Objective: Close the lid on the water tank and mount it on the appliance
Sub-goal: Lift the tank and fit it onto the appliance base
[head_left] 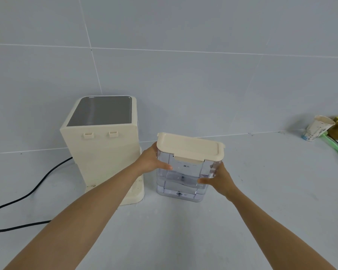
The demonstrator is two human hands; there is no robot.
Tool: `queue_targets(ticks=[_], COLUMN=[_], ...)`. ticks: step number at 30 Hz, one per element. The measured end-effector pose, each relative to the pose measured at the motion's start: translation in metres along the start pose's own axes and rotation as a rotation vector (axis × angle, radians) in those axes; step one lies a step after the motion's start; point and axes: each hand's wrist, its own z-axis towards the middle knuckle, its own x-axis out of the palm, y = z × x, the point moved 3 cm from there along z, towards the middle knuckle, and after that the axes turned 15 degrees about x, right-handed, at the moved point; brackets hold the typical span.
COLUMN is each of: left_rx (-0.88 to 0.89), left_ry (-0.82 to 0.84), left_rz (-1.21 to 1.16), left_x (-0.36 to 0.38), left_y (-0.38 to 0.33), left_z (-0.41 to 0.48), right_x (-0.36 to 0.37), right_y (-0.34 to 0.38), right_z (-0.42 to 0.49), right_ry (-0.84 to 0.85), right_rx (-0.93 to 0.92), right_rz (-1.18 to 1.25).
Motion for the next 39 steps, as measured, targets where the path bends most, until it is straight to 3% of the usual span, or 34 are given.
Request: queue_targets(ticks=[10, 21, 39], left_rx=[0.065, 0.134, -0.036], left_ry=[-0.045, -0.187, -0.424], left_rz=[0.030, 0.068, 0.163], left_x=[-0.012, -0.070, -0.207], left_y=[-0.022, -0.087, -0.097], left_z=[-0.020, -0.062, -0.137], right_x=[-0.008, -0.026, 0.057], right_y=[0.014, 0.084, 0.223], right_z=[-0.016, -0.052, -0.079], right_ry=[-0.004, 0.029, 0.184], right_rx=[0.007, -0.102, -0.318], right_rz=[-0.030, -0.029, -0.168])
